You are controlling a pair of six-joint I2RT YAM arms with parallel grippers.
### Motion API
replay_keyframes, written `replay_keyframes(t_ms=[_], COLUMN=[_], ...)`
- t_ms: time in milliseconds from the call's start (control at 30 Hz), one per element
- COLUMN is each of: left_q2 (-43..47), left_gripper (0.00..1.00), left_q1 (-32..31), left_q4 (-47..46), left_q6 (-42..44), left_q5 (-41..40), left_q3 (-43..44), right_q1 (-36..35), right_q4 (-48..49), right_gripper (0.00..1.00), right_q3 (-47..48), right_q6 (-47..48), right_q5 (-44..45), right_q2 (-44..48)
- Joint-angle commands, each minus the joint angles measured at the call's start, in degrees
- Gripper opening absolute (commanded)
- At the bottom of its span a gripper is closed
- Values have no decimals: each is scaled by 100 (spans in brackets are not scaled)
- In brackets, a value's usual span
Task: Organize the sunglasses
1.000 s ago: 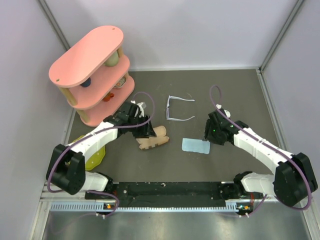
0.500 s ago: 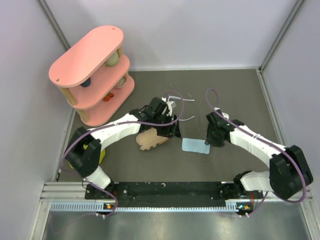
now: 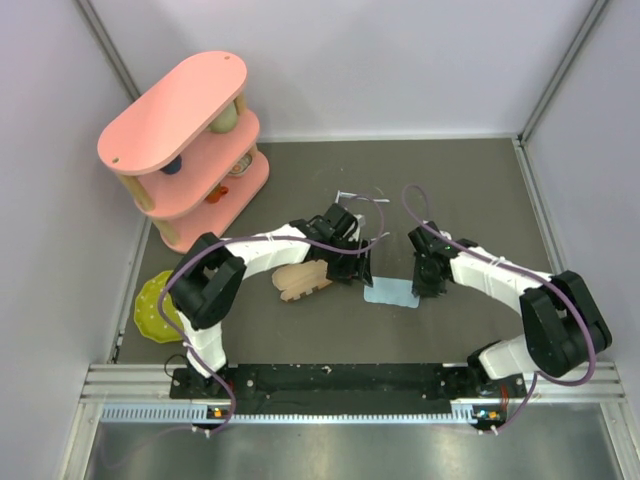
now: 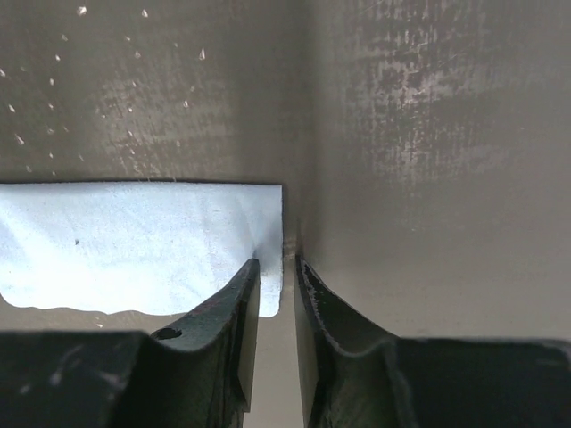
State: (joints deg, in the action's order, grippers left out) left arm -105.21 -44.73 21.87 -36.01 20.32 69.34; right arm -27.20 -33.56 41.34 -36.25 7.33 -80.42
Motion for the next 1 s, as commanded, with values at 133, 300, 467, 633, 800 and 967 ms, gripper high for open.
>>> replay_keyframes(t_ms=[133, 300, 467, 633, 800, 967], left_q2=[-386, -605, -703, -668, -624, -632], left_gripper=[65, 65, 63, 62, 62, 61], left_q1=[-9, -9, -27, -36, -36, -45], left_q4=[-244, -279, -271, -183, -148, -104], left_q6=[-187, -275, -319, -319, -301, -293], left_q5=[43, 78, 52, -71, -195, -230], left_q3=[457, 536, 589, 589, 589, 589], right_q1=[66, 75, 75, 66, 75, 66], right_q4=[289, 297, 333, 324, 149, 16], right_gripper=[12, 3, 0, 7, 25, 30], right_q3=[-21, 49, 67, 49, 119, 225], right_q6=[56, 74, 48, -49, -110, -84], right_q5=[-127, -179, -259, -224, 4, 119], right_q2=[-246, -307, -325, -185, 52, 255])
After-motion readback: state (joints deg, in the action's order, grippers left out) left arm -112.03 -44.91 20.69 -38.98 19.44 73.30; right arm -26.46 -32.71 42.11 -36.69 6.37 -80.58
